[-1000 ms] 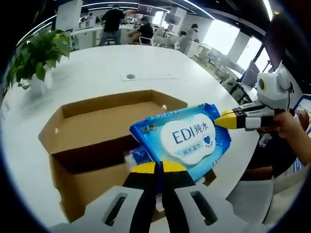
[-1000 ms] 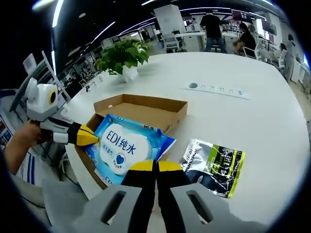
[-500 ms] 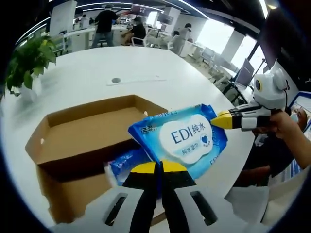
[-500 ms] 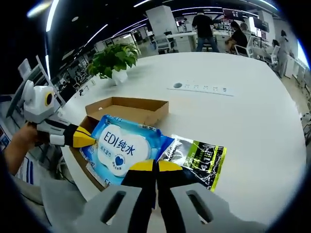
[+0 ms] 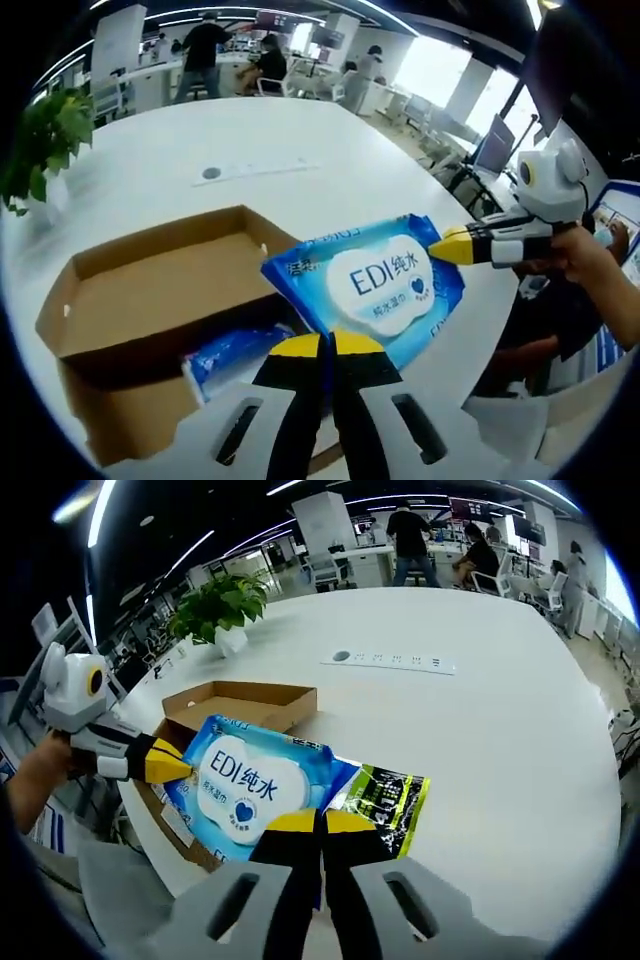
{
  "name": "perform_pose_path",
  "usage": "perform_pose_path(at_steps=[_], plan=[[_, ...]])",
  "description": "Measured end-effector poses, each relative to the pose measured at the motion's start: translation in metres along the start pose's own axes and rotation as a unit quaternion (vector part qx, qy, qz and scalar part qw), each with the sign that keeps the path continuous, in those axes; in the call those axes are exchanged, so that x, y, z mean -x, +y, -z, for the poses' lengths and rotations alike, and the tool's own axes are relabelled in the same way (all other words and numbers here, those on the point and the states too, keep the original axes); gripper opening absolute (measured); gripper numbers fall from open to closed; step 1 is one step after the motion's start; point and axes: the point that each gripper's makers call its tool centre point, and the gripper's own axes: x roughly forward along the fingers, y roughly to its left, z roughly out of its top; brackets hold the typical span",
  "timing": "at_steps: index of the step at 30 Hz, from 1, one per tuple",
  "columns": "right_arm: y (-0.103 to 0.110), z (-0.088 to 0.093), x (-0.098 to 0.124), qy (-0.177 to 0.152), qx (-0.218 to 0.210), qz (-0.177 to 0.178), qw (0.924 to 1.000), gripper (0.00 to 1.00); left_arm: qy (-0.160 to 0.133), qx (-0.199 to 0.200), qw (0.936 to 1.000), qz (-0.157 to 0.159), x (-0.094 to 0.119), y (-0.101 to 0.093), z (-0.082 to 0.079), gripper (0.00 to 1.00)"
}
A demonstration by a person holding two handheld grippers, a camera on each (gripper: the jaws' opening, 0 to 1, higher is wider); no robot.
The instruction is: Operate the shoe box by opening the lid, removing the specified soft item, and placing it in the target area until the item is outside and the box remains undamaged.
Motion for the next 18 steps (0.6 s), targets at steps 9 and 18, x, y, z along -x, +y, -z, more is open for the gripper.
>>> perform_pose_path(at_steps=[9,18], plan=[[-0.022,0.001,0.011,-0.001,-0.006,0.014,0.9999,0.0,-0.001,-0.015,0.9998,0.011,-0.014,-0.018,-0.009,0.0],[-0.041,0.004,0.012,0.003,-0.014,0.024,0.9996,0.0,0.006,-0.021,0.9995,0.02,-0.031,-0.027,-0.013,0.0]])
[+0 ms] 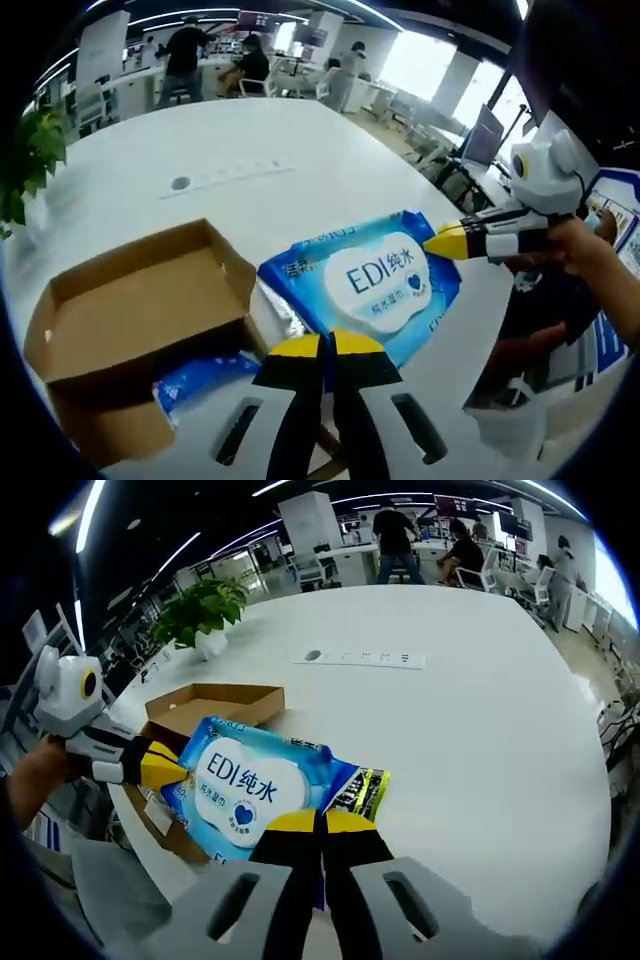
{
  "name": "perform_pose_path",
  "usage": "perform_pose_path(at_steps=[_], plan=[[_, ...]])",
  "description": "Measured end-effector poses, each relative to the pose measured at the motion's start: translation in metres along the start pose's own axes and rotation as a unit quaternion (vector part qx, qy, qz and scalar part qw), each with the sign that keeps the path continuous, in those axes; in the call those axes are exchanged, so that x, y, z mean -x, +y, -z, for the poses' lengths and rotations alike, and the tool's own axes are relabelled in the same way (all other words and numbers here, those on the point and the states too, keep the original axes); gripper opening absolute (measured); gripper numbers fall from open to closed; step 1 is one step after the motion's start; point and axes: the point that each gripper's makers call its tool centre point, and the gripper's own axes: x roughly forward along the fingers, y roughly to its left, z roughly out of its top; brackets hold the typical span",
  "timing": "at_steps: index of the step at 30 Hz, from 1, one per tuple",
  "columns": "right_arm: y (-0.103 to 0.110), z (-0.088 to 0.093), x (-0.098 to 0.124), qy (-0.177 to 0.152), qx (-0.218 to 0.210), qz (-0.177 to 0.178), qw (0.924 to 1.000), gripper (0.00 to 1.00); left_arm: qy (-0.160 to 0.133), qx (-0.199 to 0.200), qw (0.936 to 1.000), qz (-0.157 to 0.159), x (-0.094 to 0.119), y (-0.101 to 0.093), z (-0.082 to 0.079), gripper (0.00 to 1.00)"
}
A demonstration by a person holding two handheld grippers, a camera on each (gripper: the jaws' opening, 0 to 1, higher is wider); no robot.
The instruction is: Operate the shoe box by opening the lid, removing the specified soft item, and placing it in the target area until the item is outside and the box remains undamaged.
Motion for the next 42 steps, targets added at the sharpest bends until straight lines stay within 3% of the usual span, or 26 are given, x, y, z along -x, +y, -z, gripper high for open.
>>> perform_pose_path(at_steps=[11,21,28,42], plan=[[-0.02,0.004,-0.017,0.014,-0.003,0.007,0.9999,0.0,0.019,-0.017,0.9997,-0.003,-0.025,0.004,-0.003,0.0],[-0.031,0.009,-0.042,0.03,0.002,0.004,0.9995,0.0,0.063,-0.066,0.9956,-0.023,-0.051,0.018,0.006,0.0],[-0.04,0.017,-0.055,0.044,0.003,0.009,0.999,0.0,0.085,-0.075,0.9933,-0.026,-0.065,0.023,0.008,0.0],[-0.047,0.029,-0.075,0.057,-0.002,0.012,0.9983,0.0,0.126,-0.153,0.979,-0.048,-0.082,0.03,0.022,0.0]])
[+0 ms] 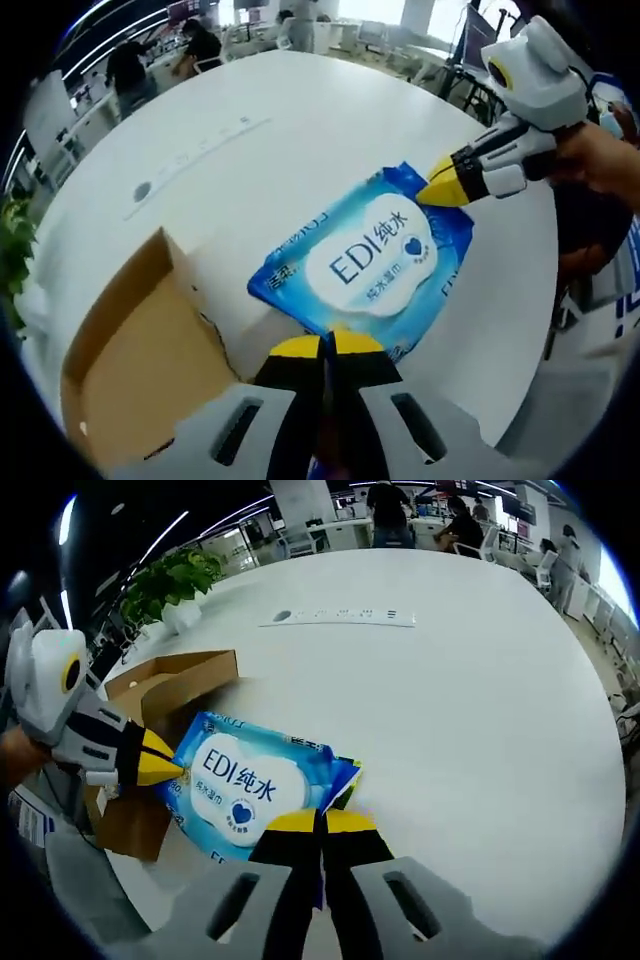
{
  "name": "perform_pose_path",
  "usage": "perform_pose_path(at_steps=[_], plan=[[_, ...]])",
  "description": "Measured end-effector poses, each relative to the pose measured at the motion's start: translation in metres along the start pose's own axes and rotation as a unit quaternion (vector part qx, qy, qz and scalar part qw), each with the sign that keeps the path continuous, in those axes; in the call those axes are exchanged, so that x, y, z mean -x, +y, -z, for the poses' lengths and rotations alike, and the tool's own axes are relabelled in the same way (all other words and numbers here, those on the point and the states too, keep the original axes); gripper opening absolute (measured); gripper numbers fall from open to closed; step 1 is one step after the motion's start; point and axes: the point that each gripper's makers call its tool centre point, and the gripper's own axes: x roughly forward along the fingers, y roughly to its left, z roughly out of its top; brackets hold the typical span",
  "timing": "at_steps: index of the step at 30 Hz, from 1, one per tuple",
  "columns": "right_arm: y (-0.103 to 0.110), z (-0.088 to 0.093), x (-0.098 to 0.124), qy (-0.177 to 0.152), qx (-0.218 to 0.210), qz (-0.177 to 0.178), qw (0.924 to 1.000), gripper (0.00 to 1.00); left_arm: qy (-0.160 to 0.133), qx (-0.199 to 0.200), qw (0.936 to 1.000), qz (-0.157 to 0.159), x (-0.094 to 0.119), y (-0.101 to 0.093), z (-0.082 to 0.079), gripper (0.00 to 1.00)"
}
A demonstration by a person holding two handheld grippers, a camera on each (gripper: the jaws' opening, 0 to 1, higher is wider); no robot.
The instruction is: Operate the shoe box by opening the lid, removing the specified soft item, and placing it in the target area until the item is outside and the box remains undamaged.
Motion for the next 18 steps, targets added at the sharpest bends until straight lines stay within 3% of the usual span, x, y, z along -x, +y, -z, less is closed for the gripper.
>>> perform_pose_path(at_steps=[18], plan=[[-0.005,0.003,-0.012,-0.001,-0.007,0.0,1.0,0.0,0.018,-0.047,0.9986,-0.017,-0.006,0.001,0.004,0.0]])
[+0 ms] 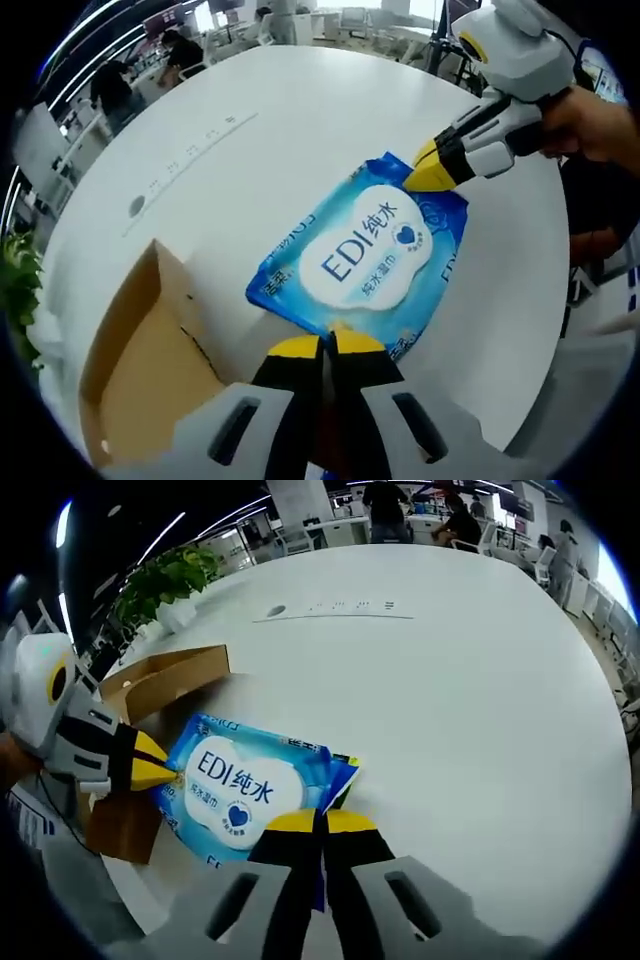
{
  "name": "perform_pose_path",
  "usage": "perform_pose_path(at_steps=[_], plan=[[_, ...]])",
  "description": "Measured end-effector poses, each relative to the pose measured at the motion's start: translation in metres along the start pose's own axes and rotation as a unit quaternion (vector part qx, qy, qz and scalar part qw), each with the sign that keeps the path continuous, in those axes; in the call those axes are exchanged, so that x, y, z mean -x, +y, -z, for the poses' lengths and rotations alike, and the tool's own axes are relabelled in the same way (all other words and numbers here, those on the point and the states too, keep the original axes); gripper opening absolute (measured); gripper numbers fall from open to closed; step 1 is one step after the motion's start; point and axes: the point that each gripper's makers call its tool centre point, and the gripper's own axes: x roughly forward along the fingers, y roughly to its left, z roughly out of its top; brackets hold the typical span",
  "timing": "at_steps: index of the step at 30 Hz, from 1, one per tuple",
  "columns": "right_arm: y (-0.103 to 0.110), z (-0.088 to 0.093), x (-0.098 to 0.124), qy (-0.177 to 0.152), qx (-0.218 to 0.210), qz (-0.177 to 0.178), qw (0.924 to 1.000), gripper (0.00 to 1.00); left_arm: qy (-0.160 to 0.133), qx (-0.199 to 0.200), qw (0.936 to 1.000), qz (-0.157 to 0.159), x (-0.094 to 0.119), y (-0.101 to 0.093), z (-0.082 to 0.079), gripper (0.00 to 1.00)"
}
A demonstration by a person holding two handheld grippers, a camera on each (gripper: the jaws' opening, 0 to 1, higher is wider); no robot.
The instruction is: Operate the shoe box by opening the lid, removing the specified soft item, and placing it in the target area until the item is outside and the box remains undamaged.
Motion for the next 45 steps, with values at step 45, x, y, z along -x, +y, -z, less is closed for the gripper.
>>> perform_pose_path(at_steps=[45], plan=[[0.045,-0.005,0.067,-0.03,0.09,0.006,0.9955,0.2,-0.08,0.046,0.9952,0.032,0.07,-0.007,0.001,0.16]])
